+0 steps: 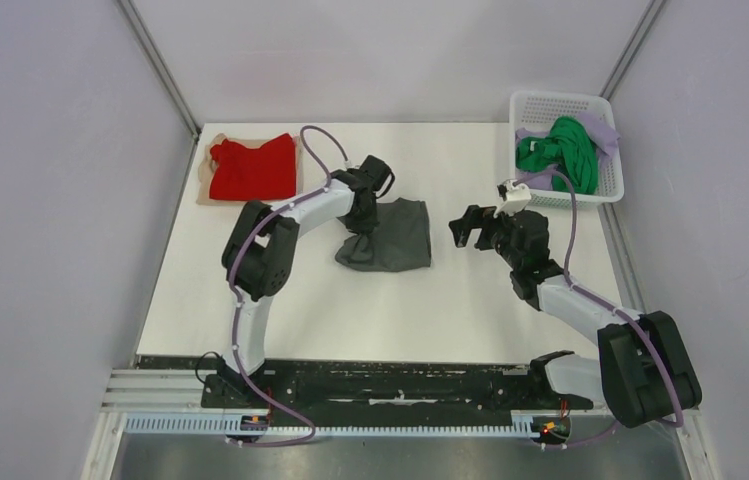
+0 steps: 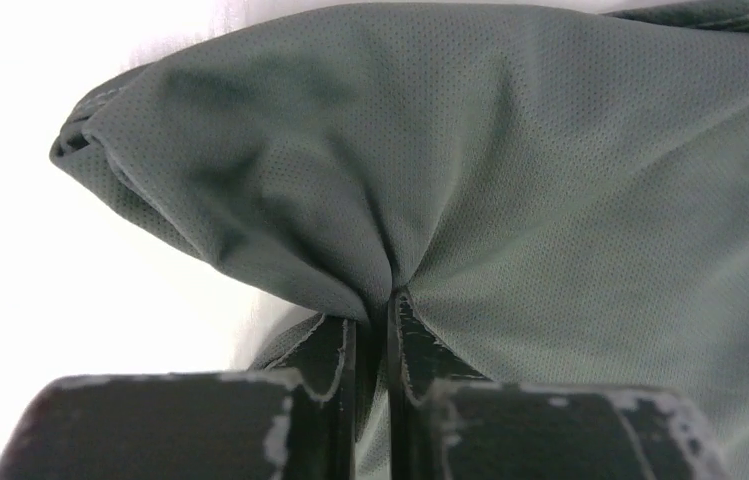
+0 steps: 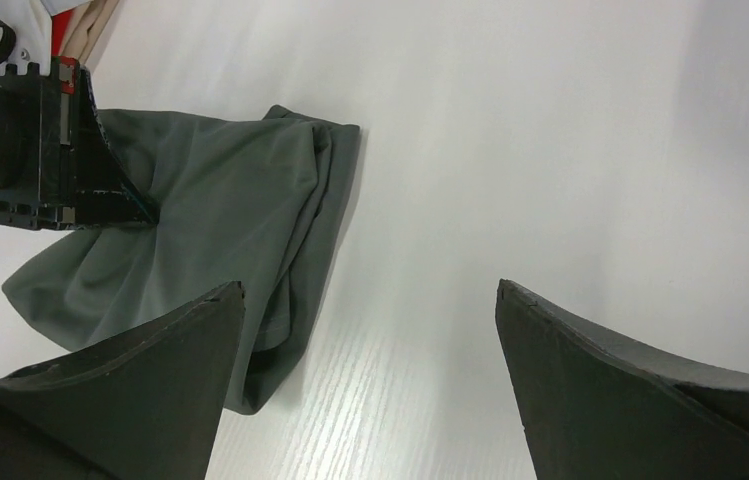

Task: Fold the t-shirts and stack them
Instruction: Put the neatly folded tshirt into the corner of the board with the left arm

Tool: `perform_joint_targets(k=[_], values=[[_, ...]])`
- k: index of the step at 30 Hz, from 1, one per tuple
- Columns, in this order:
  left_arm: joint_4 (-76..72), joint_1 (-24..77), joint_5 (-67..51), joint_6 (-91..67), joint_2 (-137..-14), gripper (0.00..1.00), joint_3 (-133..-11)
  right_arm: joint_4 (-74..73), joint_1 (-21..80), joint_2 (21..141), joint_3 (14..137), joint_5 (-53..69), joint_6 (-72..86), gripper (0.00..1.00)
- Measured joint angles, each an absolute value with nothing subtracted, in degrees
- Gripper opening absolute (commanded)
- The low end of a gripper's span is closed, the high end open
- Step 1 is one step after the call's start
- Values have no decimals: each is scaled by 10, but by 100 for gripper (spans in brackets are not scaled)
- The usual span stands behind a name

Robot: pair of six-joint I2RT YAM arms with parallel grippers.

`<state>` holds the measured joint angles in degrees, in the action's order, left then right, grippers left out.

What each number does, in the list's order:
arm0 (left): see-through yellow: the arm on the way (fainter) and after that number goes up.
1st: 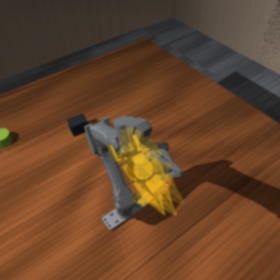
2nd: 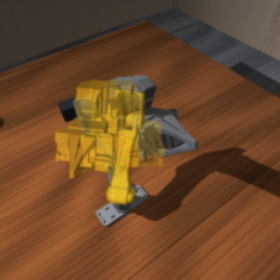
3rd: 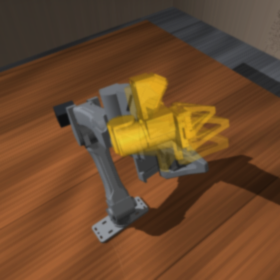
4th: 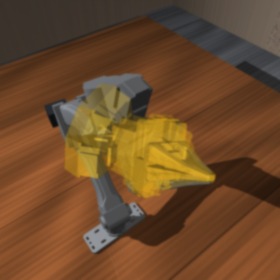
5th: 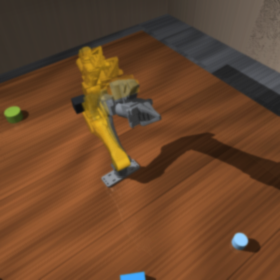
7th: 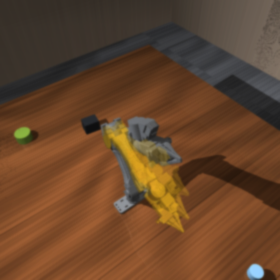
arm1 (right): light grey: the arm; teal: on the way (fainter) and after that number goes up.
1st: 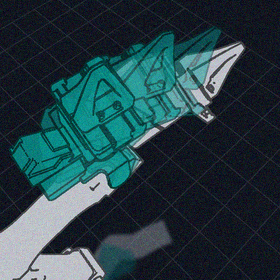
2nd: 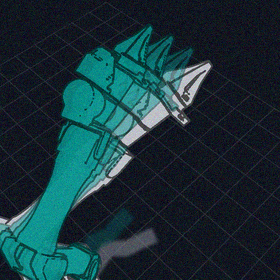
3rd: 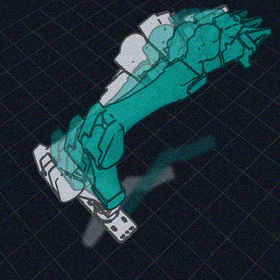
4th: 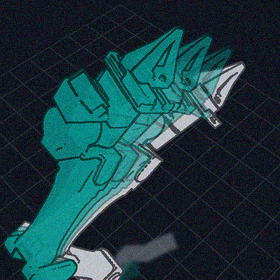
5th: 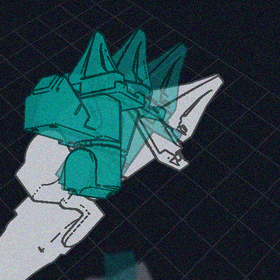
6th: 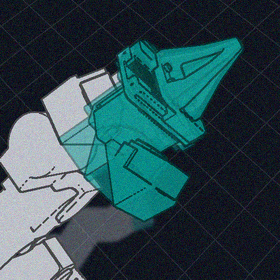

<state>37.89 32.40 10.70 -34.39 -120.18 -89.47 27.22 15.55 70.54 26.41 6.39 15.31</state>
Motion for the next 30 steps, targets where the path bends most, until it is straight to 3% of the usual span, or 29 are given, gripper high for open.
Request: perform_joint_targets(k=[9,18,30], values=[[437,343,225,-314,-1243,2,-971,269,151,701,259,58,144,98],[413,318,392,-144,-1269,2,-1058,264,151,697,256,44,131,98],[274,246,426,87,-1269,2,-1061,246,148,680,256,12,119,98]])
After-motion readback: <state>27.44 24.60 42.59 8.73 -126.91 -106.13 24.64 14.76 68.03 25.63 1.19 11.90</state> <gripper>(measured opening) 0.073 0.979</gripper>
